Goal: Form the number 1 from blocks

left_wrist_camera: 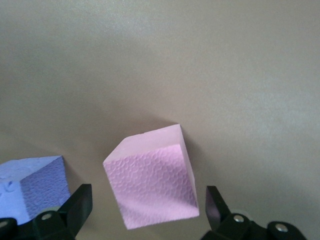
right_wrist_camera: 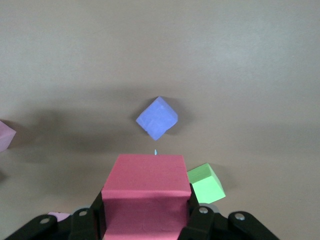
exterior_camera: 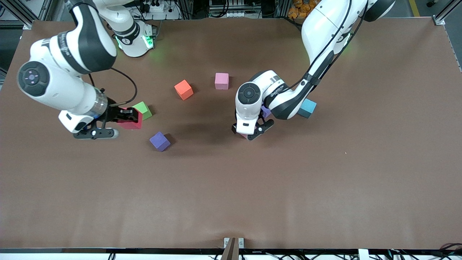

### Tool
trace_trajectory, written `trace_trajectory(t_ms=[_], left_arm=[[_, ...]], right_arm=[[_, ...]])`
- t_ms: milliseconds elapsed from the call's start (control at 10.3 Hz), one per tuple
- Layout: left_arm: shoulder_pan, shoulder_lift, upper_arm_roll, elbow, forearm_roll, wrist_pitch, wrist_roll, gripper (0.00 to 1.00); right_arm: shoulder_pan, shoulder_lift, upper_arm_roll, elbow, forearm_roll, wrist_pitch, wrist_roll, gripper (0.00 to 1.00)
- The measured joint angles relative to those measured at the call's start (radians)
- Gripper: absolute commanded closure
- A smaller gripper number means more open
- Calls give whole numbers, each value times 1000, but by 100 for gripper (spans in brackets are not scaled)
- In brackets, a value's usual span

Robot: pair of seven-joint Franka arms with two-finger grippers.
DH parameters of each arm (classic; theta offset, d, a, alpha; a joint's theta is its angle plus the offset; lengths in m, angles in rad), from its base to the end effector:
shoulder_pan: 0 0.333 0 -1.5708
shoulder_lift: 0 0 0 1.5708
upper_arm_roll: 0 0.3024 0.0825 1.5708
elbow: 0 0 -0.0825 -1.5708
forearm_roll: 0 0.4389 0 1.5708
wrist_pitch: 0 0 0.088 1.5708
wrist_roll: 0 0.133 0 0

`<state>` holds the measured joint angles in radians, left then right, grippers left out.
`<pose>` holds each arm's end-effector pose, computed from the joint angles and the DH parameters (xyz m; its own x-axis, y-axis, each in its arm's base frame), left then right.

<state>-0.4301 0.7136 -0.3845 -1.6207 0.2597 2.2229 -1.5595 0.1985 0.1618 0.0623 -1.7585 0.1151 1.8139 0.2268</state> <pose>0.5134 -0.4995 0.1519 0.7884 0.6130 -0.0517 0.6112 -0.7900 -0.0477 0.6197 0.1769 0.4048 0.9913 0.0060 -0.1314 -0.0060 -0.9959 -0.0907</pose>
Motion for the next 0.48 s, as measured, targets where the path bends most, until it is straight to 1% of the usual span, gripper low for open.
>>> trace_trajectory(t_ms=[291, 388, 485], left_arm=[[-3, 22, 8, -1, 13, 19, -38, 0], [-4, 28, 9, -1, 23, 20, -47, 17], [-5, 33, 9, -2, 31, 21, -53, 94]], right_arm=[[49, 12, 1, 0, 0, 1, 79, 100], [68, 21, 2, 3, 0, 2, 114, 100], [86, 33, 2, 14, 0, 2, 152, 100]])
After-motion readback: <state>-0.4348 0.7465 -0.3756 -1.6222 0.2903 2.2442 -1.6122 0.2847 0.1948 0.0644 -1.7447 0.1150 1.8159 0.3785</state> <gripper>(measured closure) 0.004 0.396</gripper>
